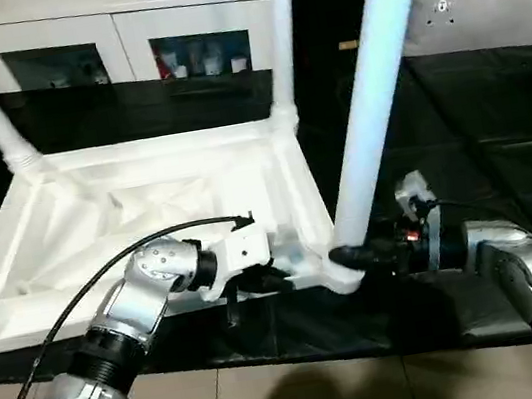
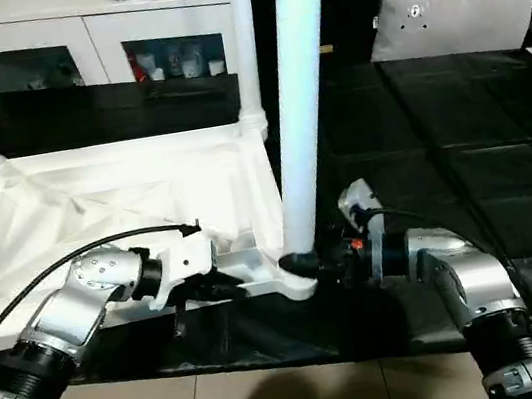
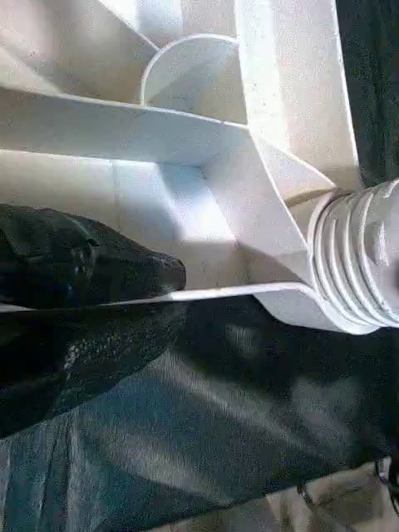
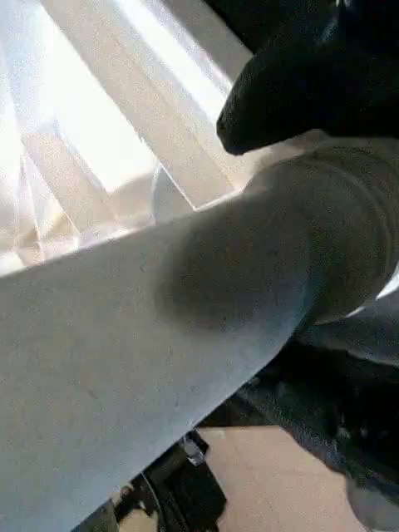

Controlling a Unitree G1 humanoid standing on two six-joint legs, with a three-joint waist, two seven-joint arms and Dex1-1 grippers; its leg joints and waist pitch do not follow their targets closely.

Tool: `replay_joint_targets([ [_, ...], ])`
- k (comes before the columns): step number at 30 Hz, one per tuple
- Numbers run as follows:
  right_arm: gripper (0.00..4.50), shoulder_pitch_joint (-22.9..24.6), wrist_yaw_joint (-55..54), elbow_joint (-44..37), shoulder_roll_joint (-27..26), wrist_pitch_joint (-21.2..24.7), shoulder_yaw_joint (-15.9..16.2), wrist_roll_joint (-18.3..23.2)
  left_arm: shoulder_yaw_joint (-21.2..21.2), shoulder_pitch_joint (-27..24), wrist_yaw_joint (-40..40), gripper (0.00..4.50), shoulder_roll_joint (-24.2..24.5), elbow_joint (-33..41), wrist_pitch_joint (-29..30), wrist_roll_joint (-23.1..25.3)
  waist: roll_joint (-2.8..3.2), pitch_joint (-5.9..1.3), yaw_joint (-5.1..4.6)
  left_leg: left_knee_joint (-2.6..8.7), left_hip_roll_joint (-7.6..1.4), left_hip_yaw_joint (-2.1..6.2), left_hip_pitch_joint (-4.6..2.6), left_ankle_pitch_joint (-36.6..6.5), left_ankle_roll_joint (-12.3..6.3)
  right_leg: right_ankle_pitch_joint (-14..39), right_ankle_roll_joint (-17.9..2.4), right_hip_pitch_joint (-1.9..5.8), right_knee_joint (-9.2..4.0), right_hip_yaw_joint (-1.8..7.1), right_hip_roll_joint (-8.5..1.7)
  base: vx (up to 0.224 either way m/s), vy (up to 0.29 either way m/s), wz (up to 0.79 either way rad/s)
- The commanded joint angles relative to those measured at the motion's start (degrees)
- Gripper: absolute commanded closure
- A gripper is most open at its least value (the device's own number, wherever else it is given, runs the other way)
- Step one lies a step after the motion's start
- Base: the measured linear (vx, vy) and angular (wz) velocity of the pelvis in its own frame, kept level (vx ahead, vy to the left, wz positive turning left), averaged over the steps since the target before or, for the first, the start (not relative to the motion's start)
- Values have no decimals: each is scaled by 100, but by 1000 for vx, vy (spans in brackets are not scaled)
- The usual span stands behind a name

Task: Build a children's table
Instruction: Rotate leg to tighten

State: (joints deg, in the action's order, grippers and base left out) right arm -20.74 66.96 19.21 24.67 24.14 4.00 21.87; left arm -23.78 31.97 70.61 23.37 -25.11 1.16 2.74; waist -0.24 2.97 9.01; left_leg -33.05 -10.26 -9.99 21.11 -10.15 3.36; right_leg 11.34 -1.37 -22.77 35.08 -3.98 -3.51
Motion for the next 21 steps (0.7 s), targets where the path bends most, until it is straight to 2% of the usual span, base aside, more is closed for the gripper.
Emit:
replay_joint_targets([
  [1, 126, -26, 79, 32, 13, 34, 58, 9, -331, -57, 264, 450, 1, -28, -105, 105, -87, -370, -1, 319, -343, 75, -59, -745, -349, 996, -1065, 285, -402, 299, -550, 0, 0, 0],
  [5, 157, -29, 153, 79, 6, 9, 109, -16, -327, -53, 298, 450, 0, -40, -120, 95, -100, -378, 24, 311, -332, 75, -51, -676, -339, 935, -1031, 292, -392, 300, -551, 0, 0, 0],
  [10, 172, 15, 255, 69, 33, 43, 151, -4, -293, -62, 286, 450, -19, -72, -114, 113, -109, -379, 33, 305, -331, 71, -57, -668, -352, 905, -1036, 290, -391, 298, -548, 0, 0, 0],
  [18, 176, 225, 217, -102, -1, 121, 162, 64, -218, -156, 191, 450, -82, 19, 52, -7, -109, -381, 50, 312, -339, 80, -61, -766, -295, 992, -1003, 286, -398, 298, -548, 0, 0, 0],
  [19, 176, 282, 26, -144, -117, 106, 71, 109, -141, -219, 76, 450, -169, 115, 214, -93, -92, -382, 53, 316, -342, 84, -69, -808, -279, 1005, -1007, 279, -404, 296, -546, 0, 0, 0],
  [21, 177, 321, -105, -179, -192, 89, 22, 127, -99, -251, 1, 450, -217, 167, 293, -130, -107, -374, 40, 329, -345, 87, -68, -880, -241, 1009, -1020, 279, -417, 298, -551, 0, 0, 0],
])
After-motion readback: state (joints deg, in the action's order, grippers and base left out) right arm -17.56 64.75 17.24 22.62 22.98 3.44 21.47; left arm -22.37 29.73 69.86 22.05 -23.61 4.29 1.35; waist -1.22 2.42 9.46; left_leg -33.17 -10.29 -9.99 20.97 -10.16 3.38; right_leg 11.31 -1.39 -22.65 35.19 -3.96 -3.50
